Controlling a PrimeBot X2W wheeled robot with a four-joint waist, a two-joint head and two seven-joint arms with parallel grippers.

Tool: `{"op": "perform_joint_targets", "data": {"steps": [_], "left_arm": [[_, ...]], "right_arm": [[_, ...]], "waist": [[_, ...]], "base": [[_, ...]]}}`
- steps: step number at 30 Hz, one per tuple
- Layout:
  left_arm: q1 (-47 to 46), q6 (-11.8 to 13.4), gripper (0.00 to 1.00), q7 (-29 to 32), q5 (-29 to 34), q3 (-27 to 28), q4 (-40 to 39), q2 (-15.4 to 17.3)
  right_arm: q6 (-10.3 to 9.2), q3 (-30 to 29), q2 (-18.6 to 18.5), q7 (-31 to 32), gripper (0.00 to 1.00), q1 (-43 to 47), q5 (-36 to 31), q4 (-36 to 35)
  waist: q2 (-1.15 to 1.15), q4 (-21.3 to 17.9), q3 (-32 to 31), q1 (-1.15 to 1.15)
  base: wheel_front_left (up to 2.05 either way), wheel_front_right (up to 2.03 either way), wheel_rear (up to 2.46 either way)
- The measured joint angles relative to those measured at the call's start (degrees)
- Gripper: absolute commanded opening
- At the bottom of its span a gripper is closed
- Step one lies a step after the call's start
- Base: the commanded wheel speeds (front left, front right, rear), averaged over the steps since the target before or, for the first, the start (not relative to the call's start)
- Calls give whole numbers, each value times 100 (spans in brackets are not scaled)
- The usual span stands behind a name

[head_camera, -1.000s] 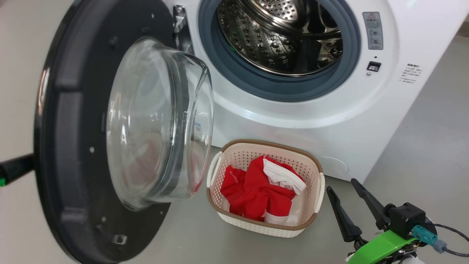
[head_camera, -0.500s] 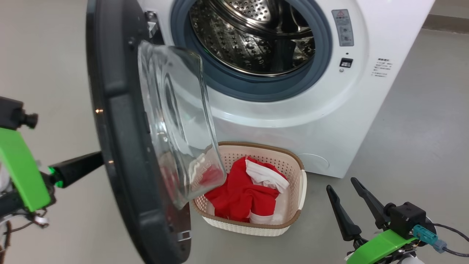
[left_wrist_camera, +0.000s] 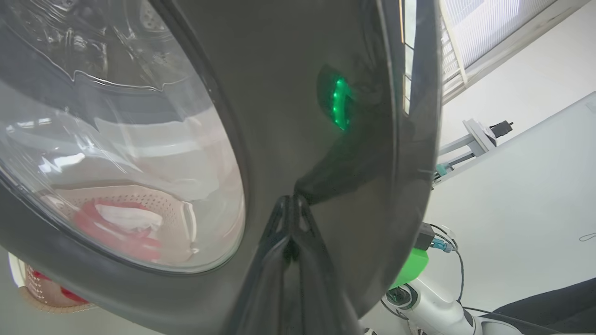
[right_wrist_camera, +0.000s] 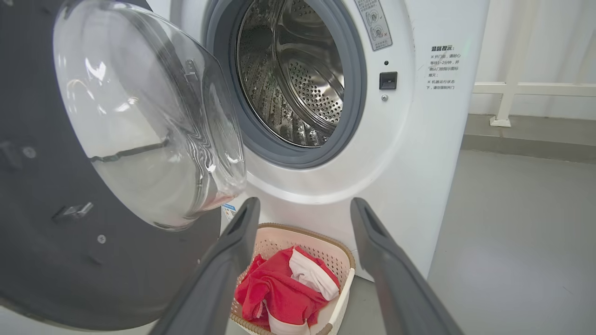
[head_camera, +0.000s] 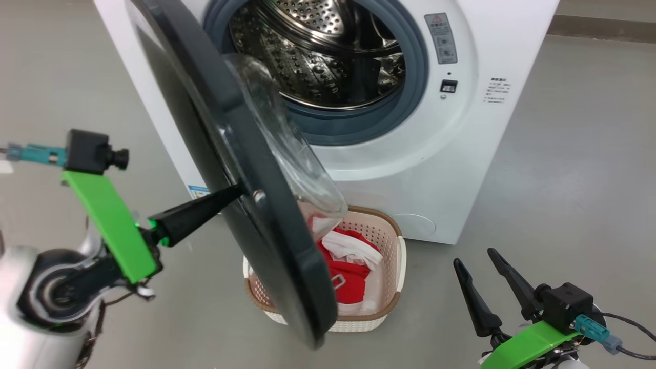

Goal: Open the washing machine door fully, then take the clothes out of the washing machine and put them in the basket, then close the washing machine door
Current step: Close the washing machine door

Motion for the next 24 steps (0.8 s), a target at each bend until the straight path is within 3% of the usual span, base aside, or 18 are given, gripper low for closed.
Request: {"op": "perform_joint_targets", "data": {"steps": [14, 24], "left_arm": [[-698, 0, 0, -1114, 482, -753, 447, -731], [-1251, -1, 0, -2098, 621, -1165, 1133, -834]], "right_arm": [[0, -67, 78, 0, 100, -3, -1, -42], [0, -141, 94, 0, 100, -68, -14, -88]], "waist": [[0, -377, 147, 0], [0, -669, 411, 0]], "base": [[0, 0, 0], [0, 0, 0]]}}
